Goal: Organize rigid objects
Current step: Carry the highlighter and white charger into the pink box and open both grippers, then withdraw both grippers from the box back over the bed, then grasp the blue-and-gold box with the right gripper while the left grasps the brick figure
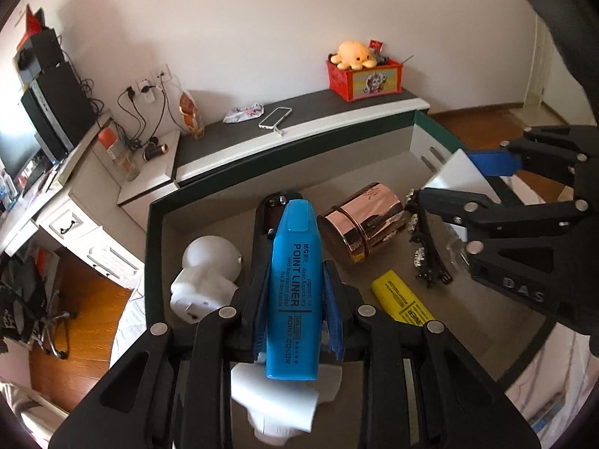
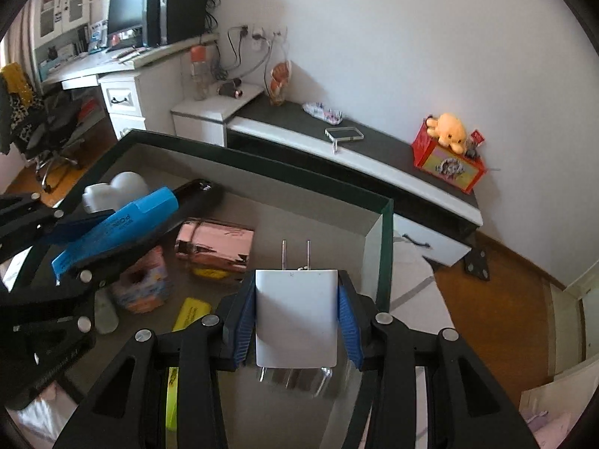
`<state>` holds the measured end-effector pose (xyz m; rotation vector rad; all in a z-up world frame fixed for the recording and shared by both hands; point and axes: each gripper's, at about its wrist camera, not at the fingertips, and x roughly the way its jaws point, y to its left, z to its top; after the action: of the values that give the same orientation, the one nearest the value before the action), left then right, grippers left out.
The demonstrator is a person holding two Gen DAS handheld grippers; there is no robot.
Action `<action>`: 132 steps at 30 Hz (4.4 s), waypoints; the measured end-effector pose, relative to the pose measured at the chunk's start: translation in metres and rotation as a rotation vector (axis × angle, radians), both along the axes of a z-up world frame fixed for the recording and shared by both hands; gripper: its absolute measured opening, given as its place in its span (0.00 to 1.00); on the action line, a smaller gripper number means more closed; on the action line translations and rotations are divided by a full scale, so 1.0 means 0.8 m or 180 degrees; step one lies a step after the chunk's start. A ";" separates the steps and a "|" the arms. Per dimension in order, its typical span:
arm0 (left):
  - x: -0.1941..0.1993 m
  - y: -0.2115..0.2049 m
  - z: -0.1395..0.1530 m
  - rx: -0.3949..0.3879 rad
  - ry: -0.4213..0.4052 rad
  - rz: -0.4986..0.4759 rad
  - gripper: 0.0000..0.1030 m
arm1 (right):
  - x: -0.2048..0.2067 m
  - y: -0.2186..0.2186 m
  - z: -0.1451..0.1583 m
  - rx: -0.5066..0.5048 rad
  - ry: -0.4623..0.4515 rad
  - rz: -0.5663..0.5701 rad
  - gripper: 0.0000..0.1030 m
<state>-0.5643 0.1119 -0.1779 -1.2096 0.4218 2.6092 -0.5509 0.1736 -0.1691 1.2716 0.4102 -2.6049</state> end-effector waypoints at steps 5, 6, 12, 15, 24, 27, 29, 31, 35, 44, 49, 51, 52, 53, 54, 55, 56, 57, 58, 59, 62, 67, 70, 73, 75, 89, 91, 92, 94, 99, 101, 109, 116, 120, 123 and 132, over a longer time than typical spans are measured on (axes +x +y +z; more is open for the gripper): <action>-0.004 0.007 -0.003 -0.0035 -0.0019 -0.0012 0.26 | -0.009 0.000 -0.008 0.0026 0.0000 0.0000 0.40; -0.004 0.008 -0.004 -0.0038 -0.0021 -0.0015 0.26 | -0.010 0.001 -0.008 0.0013 0.0021 -0.0014 0.40; -0.006 0.010 -0.002 -0.0033 0.0001 0.0028 0.27 | -0.010 0.003 0.002 -0.0091 0.0117 -0.0030 0.41; -0.002 0.010 0.005 0.0012 0.0019 0.0030 0.28 | -0.004 0.008 0.012 -0.0179 0.0175 -0.0062 0.41; 0.025 0.000 0.038 0.0155 0.0195 0.0043 0.88 | 0.032 0.011 0.052 -0.0326 0.0416 -0.0048 0.65; 0.041 -0.005 0.050 0.0146 0.0266 0.0051 0.91 | 0.045 0.009 0.062 -0.0361 0.0432 -0.0030 0.69; 0.054 -0.011 0.059 0.0186 0.0279 0.0036 0.94 | 0.059 0.007 0.070 -0.0363 0.0462 -0.0014 0.71; 0.068 -0.016 0.066 0.0193 0.0332 0.0043 0.94 | 0.072 0.008 0.078 -0.0389 0.0508 -0.0008 0.71; 0.105 -0.035 0.087 0.0277 0.0456 0.0081 0.94 | 0.105 0.012 0.098 -0.0462 0.0605 0.0010 0.77; 0.217 -0.076 0.118 0.0393 0.0794 0.0084 0.99 | 0.207 0.012 0.128 -0.0522 0.0850 0.0241 0.79; 0.270 -0.096 0.099 0.0425 0.0771 0.0167 0.99 | 0.255 0.024 0.108 -0.0342 0.0908 0.0257 0.79; 0.284 -0.100 0.087 0.0385 0.0728 0.0204 1.00 | 0.265 0.033 0.092 -0.0266 0.0867 0.0250 0.79; 0.293 -0.102 0.076 0.0316 0.0690 0.0223 0.99 | 0.268 0.039 0.085 -0.0243 0.0833 0.0247 0.79; 0.299 -0.103 0.068 0.0263 0.0679 0.0250 0.99 | 0.271 0.045 0.069 -0.0210 0.0747 0.0258 0.79; 0.306 -0.104 0.060 0.0209 0.0650 0.0269 1.00 | 0.274 0.049 0.059 -0.0192 0.0693 0.0261 0.79; 0.311 -0.105 0.052 0.0170 0.0606 0.0280 1.00 | 0.277 0.053 0.046 -0.0164 0.0624 0.0258 0.79; 0.315 -0.106 0.046 0.0164 0.0579 0.0305 1.00 | 0.277 0.058 0.028 -0.0127 0.0531 0.0254 0.79; 0.319 -0.106 0.041 0.0183 0.0555 0.0317 1.00 | 0.278 0.061 0.015 -0.0114 0.0448 0.0260 0.79; 0.321 -0.108 0.034 0.0245 0.0488 0.0316 1.00 | 0.280 0.063 0.005 -0.0115 0.0388 0.0272 0.79; 0.322 -0.109 0.029 0.0297 0.0441 0.0317 1.00 | 0.281 0.066 -0.006 -0.0121 0.0323 0.0285 0.79; 0.327 -0.109 0.013 0.0334 0.0341 0.0351 1.00 | 0.284 0.070 -0.036 -0.0133 0.0163 0.0323 0.79; 0.335 -0.108 -0.009 0.0310 0.0206 0.0365 1.00 | 0.278 0.075 -0.069 -0.0153 -0.0060 0.0345 0.79; 0.339 -0.111 -0.018 0.0305 0.0156 0.0402 1.00 | 0.275 0.078 -0.074 -0.0241 -0.0076 0.0358 0.79; 0.339 -0.115 -0.024 0.0301 0.0103 0.0442 1.00 | 0.271 0.074 -0.075 -0.0340 -0.0080 0.0388 0.79; 0.339 -0.119 -0.026 0.0306 0.0094 0.0466 1.00 | 0.271 0.069 -0.076 -0.0380 -0.0089 0.0403 0.77; 0.317 -0.141 -0.037 0.0449 -0.0020 0.0662 1.00 | 0.274 0.024 -0.074 -0.0748 -0.0093 0.0221 0.20; 0.310 -0.140 -0.040 0.0386 -0.0006 0.0690 0.99 | 0.270 0.023 -0.073 -0.0809 -0.0094 0.0171 0.20; 0.303 -0.140 -0.042 0.0393 -0.0015 0.0697 0.99 | 0.267 0.023 -0.074 -0.0834 -0.0103 0.0150 0.21; 0.290 -0.139 -0.043 0.0412 -0.0029 0.0697 0.99 | 0.263 0.023 -0.075 -0.0881 -0.0086 0.0105 0.21; 0.253 -0.131 -0.048 0.0286 0.0010 0.0689 0.99 | 0.259 0.023 -0.077 -0.0929 -0.0054 0.0083 0.21; 0.235 -0.128 -0.049 0.0257 0.0006 0.0698 0.99 | 0.258 0.028 -0.078 -0.1030 -0.0073 0.0074 0.21; 0.205 -0.116 -0.068 0.0177 -0.0078 0.0694 0.99 | 0.258 0.026 -0.078 -0.1022 -0.0065 0.0065 0.21; 0.208 -0.114 -0.066 0.0393 -0.0073 0.0513 0.58 | 0.259 0.025 -0.079 -0.0972 -0.0050 0.0061 0.21; 0.218 -0.103 -0.066 0.0315 -0.0024 0.0438 0.50 | 0.261 0.019 -0.079 -0.0858 -0.0018 0.0057 0.21; 0.227 -0.100 -0.067 0.0335 -0.0011 0.0424 0.50 | 0.261 0.018 -0.079 -0.0823 -0.0008 0.0056 0.22; 0.272 -0.101 -0.066 0.0475 -0.0078 0.0665 0.50 | 0.262 0.019 -0.079 -0.0817 -0.0006 0.0056 0.21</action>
<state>-0.3470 0.0312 -0.2306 -1.2958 0.0974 2.7370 -0.3410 0.1886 -0.2321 1.1778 0.0814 -2.5411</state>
